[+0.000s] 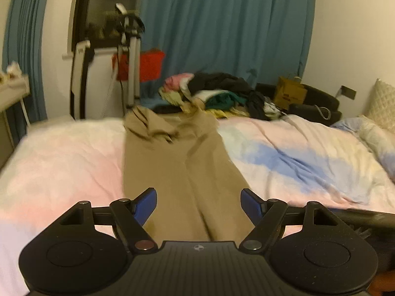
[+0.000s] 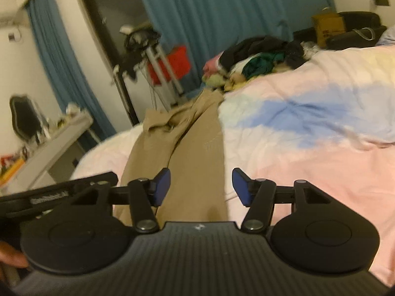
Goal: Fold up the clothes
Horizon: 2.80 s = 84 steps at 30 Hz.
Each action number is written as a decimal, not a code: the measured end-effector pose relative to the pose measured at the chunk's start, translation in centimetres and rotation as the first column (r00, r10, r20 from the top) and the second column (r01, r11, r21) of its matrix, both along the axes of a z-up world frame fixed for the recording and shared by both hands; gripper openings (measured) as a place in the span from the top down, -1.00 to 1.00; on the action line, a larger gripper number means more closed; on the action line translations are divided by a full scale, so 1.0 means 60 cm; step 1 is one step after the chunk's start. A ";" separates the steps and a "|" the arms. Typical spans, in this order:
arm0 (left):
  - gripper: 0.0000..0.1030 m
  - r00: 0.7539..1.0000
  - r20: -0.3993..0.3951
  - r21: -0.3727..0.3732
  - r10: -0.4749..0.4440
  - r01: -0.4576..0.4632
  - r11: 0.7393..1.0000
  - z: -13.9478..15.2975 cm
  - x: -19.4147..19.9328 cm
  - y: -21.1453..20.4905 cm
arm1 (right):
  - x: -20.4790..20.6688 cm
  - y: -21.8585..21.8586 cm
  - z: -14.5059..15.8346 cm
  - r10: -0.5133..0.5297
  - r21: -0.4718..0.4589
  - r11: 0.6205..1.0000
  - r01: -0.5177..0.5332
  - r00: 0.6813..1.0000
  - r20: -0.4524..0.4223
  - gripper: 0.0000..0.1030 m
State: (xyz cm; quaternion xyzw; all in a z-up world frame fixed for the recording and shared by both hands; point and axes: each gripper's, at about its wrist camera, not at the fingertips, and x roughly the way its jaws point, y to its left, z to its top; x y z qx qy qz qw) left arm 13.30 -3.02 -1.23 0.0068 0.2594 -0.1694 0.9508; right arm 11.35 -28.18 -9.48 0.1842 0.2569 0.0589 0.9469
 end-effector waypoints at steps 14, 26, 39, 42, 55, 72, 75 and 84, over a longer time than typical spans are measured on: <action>-0.54 0.994 -0.103 -0.159 0.029 -0.045 0.986 -0.084 0.127 0.108 | 0.423 0.138 -0.064 0.119 0.085 0.990 -0.114 0.991 -0.067 0.57; -0.55 0.962 -0.260 -0.269 0.081 -0.153 0.951 -0.150 0.167 0.140 | 0.608 0.153 -0.070 -0.102 -0.025 0.994 0.103 0.994 0.024 0.57; -0.54 0.967 -0.252 -0.201 0.048 -0.101 0.975 -0.176 0.168 0.104 | 0.694 0.072 -0.100 -0.200 -0.088 0.976 0.201 0.980 0.016 0.56; -0.54 0.972 -0.228 -0.178 0.048 -0.090 0.980 -0.170 0.159 0.098 | 0.646 0.066 -0.072 -0.167 -0.064 0.984 0.169 0.985 0.039 0.54; -0.54 0.995 -0.093 -0.148 0.023 -0.036 0.988 -0.081 0.043 0.106 | 0.172 0.056 0.075 -0.044 -0.052 0.997 0.049 0.995 0.084 0.54; -0.17 0.955 -0.072 0.042 -0.289 0.292 0.955 -0.060 -0.203 0.023 | -0.118 -0.056 0.002 -0.119 0.233 0.964 0.127 0.992 -0.049 -0.37; -0.11 0.938 -0.114 0.128 -0.329 0.342 0.931 -0.084 -0.209 -0.016 | -0.125 -0.074 -0.013 -0.149 0.297 0.940 0.168 0.985 -0.084 -0.37; 0.50 0.937 -0.261 0.295 -0.234 0.308 0.905 -0.149 -0.156 -0.071 | -0.120 -0.083 -0.034 -0.150 0.347 0.919 0.187 0.980 -0.129 -0.38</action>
